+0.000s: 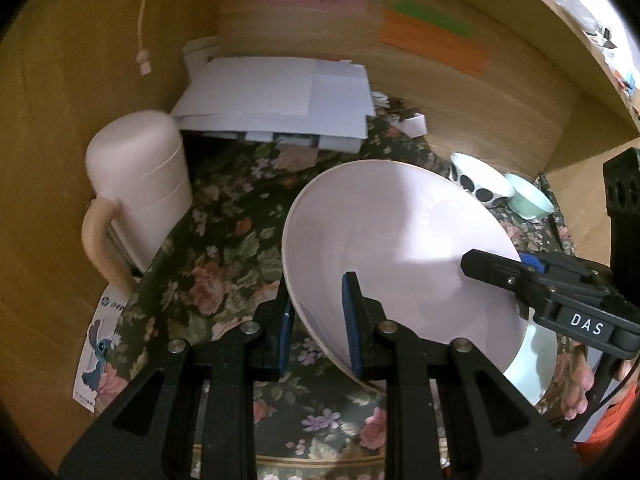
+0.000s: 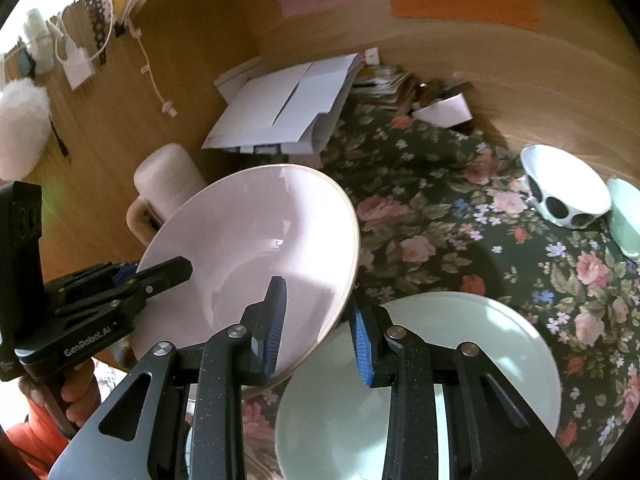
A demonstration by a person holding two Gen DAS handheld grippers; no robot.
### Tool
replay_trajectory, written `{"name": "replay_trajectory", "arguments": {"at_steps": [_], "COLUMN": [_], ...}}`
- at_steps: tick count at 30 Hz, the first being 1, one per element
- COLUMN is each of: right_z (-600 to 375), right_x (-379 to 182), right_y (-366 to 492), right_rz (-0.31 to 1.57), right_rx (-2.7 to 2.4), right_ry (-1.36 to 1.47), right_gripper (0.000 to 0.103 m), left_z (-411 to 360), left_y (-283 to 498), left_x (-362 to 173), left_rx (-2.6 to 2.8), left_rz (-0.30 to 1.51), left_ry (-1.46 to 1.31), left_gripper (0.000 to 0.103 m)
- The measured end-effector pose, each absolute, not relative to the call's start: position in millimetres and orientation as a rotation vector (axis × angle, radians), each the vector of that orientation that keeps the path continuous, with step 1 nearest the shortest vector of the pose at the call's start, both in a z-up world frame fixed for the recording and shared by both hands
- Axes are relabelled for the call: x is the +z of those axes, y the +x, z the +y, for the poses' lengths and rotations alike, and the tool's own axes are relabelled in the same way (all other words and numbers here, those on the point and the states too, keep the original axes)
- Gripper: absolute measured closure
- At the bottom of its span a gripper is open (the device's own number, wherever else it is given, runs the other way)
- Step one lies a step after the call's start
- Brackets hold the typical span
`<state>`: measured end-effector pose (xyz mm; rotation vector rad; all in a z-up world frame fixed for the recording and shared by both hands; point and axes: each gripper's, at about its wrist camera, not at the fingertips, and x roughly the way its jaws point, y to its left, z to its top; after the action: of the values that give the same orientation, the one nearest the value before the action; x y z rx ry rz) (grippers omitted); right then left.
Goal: Organize plates and bowls
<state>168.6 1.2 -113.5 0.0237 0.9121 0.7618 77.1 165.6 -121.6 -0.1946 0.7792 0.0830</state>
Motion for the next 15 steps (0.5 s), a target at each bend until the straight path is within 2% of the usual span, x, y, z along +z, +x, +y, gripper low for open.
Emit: {"name": "replay_trajectory", "arguments": {"at_steps": [15], "right_z": [42.8], "right_x": [-141.3], "right_y": [176.1], "right_rz": [1.003], "right_rx": [0.784], "right_ry": [-0.067], "right_gripper": [0.075], "left_z": [199.0], "left_y": [77.7], "left_x": [-156.6], "left_rx": [0.136], "left_rz": [0.835], "left_ry": [-0.228], "left_gripper": [0.08]}}
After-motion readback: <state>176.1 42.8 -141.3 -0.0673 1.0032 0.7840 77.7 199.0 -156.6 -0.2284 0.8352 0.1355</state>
